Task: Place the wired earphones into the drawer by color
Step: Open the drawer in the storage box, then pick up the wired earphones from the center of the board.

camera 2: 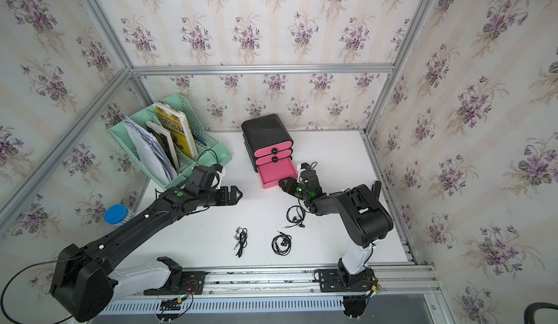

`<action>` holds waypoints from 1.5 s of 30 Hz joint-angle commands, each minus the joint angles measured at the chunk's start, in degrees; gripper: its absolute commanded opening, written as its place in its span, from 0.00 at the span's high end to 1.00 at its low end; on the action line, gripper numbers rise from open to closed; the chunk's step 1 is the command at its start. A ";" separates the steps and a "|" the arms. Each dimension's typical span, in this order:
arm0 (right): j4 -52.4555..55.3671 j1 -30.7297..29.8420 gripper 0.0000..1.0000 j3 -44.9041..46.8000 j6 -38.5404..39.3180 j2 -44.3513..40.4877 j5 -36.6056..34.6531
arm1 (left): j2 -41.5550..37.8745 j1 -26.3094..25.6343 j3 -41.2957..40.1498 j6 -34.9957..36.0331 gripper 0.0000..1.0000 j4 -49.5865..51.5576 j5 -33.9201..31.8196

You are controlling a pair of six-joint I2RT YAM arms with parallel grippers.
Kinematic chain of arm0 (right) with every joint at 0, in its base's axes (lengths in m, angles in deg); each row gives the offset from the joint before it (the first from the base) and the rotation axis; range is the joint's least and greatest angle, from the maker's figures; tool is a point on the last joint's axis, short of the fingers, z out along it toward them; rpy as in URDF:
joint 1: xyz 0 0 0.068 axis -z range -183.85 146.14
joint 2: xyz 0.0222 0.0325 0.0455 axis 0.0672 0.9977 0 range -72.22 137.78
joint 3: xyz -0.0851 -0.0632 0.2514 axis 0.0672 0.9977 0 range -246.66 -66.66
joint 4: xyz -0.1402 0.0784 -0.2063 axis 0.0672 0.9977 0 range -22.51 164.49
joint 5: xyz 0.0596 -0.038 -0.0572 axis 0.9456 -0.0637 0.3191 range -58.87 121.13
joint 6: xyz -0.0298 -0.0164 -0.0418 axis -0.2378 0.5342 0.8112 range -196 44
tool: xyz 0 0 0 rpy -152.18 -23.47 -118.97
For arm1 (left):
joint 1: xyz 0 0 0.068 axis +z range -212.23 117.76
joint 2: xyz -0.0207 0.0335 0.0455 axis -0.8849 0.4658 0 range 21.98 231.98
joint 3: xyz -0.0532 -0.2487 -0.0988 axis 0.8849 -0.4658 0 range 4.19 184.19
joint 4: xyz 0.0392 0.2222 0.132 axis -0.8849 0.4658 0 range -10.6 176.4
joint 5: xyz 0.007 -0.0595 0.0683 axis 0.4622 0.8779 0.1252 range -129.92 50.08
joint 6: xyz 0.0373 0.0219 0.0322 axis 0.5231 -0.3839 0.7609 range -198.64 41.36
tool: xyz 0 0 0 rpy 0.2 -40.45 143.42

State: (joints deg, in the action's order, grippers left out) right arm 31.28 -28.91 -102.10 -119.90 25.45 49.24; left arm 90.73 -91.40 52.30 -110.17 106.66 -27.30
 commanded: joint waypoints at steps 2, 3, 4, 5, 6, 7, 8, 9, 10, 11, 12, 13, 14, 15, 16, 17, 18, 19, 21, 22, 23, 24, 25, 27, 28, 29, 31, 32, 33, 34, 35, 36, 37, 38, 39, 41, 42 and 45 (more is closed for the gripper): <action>12.26 -0.04 0.46 0.27 6.43 -5.83 -4.02 | -1.19 -3.79 -1.67 0.94 0.01 6.96 -2.54; 15.36 -0.06 0.46 0.08 7.64 -7.31 -4.85 | -1.41 -4.87 -1.90 0.63 0.01 8.24 -3.53; 17.82 -0.07 0.46 -0.14 8.53 -8.70 -5.73 | -1.55 -5.85 -1.97 0.30 0.01 9.51 -4.39; 20.81 -0.01 0.46 -0.18 9.52 -10.12 -6.77 | -1.63 -6.98 -1.97 -0.18 0.01 10.87 -5.31; 23.20 -0.02 0.47 -0.25 10.42 -11.36 -7.55 | -1.65 -8.16 -1.93 -0.90 0.01 12.11 -6.10; 25.01 0.01 0.47 -0.25 11.13 -12.44 -8.25 | -1.53 -9.32 -1.84 -1.55 0.01 12.78 -6.72; 26.91 0.05 0.47 -0.17 11.69 -13.60 -8.99 | -1.25 -10.61 -1.85 -2.49 0.00 13.59 -7.40; 28.43 0.05 0.47 -0.16 12.28 -14.77 -9.60 | -0.96 -12.05 -1.82 -3.53 0.00 13.97 -8.13; 29.51 -0.01 0.47 0.09 12.71 -15.40 -9.99 | -0.54 -13.15 -1.89 -4.50 0.01 14.21 -8.62; 30.59 -0.04 0.47 0.18 13.22 -16.34 -10.43 | -0.05 -14.14 -1.95 -5.62 0.01 14.14 -9.13; 31.70 -0.03 0.47 0.21 13.64 -17.06 -10.91 | 0.62 -15.48 -2.10 -6.78 0.02 14.05 -9.66; 32.64 -0.02 0.47 0.16 14.05 -17.67 -11.30 | 1.26 -16.53 -2.07 -7.58 0.03 13.83 -9.93; 33.62 0.02 0.47 0.11 14.61 -18.19 -11.89 | 2.23 -17.71 -1.99 -8.46 0.04 13.43 -10.30; 34.45 0.05 0.47 -0.01 15.02 -18.82 -12.43 | 3.25 -18.82 -1.79 -9.23 0.05 13.07 -10.59; 34.99 0.03 0.47 0.02 15.40 -19.23 -12.98 | 4.19 -19.85 -1.58 -9.89 0.06 12.74 -10.89; 35.43 0.03 0.47 0.04 15.72 -19.78 -13.41 | 5.51 -20.78 -1.33 -10.52 0.07 12.41 -11.10; 35.62 0.07 0.47 0.12 15.94 -20.11 -13.87 | 6.83 -22.07 -0.82 -11.19 0.09 12.34 -11.66; 35.67 0.09 0.47 0.22 16.11 -20.36 -14.12 | 7.97 -22.95 -0.51 -11.66 0.10 12.43 -12.33; 35.68 0.01 0.47 0.33 16.22 -20.72 -14.37 | 10.51 -24.63 0.20 -12.65 0.12 12.71 -13.14; 35.61 0.03 0.47 0.33 16.29 -20.72 -14.42 | 11.54 -25.22 0.29 -13.05 0.13 12.52 -13.31; 35.67 0.05 0.47 0.30 16.33 -20.69 -14.42 | 11.91 -25.84 0.42 -13.38 0.16 12.21 -13.17; 35.60 0.01 0.47 0.32 16.30 -20.53 -14.33 | 14.13 -26.42 0.44 -13.81 0.20 11.75 -12.91; 35.65 0.01 0.47 0.26 16.39 -20.37 -14.44 | 14.82 -27.00 0.56 -14.28 0.23 11.51 -12.89; 35.77 0.10 0.47 0.28 16.43 -20.15 -14.68 | 16.06 -28.39 0.53 -15.19 0.26 10.86 -12.80; 35.73 0.05 0.47 0.25 16.40 -20.06 -14.68 | 16.59 -28.85 0.59 -15.52 0.29 10.94 -12.78; 35.69 0.03 0.47 0.30 16.43 -20.08 -14.68 | 17.09 -29.35 0.68 -15.84 0.31 11.12 -12.88; 35.63 0.03 0.47 0.40 16.35 -20.16 -14.68 | 18.01 -29.98 0.71 -16.51 0.36 11.34 -13.06; 35.61 0.09 0.47 0.41 16.35 -20.23 -14.76 | 18.25 -30.32 0.58 -16.92 0.37 11.33 -13.00; 35.63 0.03 0.47 0.42 16.31 -20.39 -14.87 | 18.49 -30.58 0.47 -17.28 0.38 11.30 -12.89; 35.62 0.05 0.47 0.51 16.21 -20.50 -14.94 | 18.60 -30.89 0.27 -17.57 0.41 11.23 -12.84; 35.57 0.09 0.47 0.52 16.21 -20.55 -14.89 | 18.70 -31.16 0.08 -17.78 0.44 11.22 -12.80; 35.56 0.05 0.47 0.47 16.21 -20.59 -14.94 | 18.80 -31.42 -0.10 -18.04 0.44 11.07 -12.80; 35.65 0.03 0.47 0.55 16.21 -20.67 -14.92 | 18.79 -31.63 -0.42 -18.37 0.49 10.97 -12.80; 35.67 0.07 0.47 0.55 16.14 -20.74 -14.94 | 18.88 -31.65 -0.66 -18.65 0.50 10.83 -12.65; 35.65 0.10 0.47 0.55 16.13 -20.76 -14.97 | 18.95 -31.74 -1.04 -18.66 0.55 10.47 -12.56; 35.56 0.09 0.47 0.72 15.96 -20.85 -14.97 | 19.13 -31.82 -1.57 -18.81 0.60 9.94 -12.29; 35.62 0.04 0.47 0.64 15.95 -20.94 -14.94 | 19.22 -31.83 -1.81 -18.78 0.64 9.61 -12.18; 35.44 0.01 0.47 0.90 15.71 -21.25 -14.86 | 19.67 -31.91 -1.99 -18.66 0.70 9.10 -12.18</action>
State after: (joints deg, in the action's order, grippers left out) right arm 66.97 -28.89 -101.31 -104.34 4.53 34.86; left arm 110.06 -123.29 50.45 -128.53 116.48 -39.32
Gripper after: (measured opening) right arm 0.528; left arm 0.319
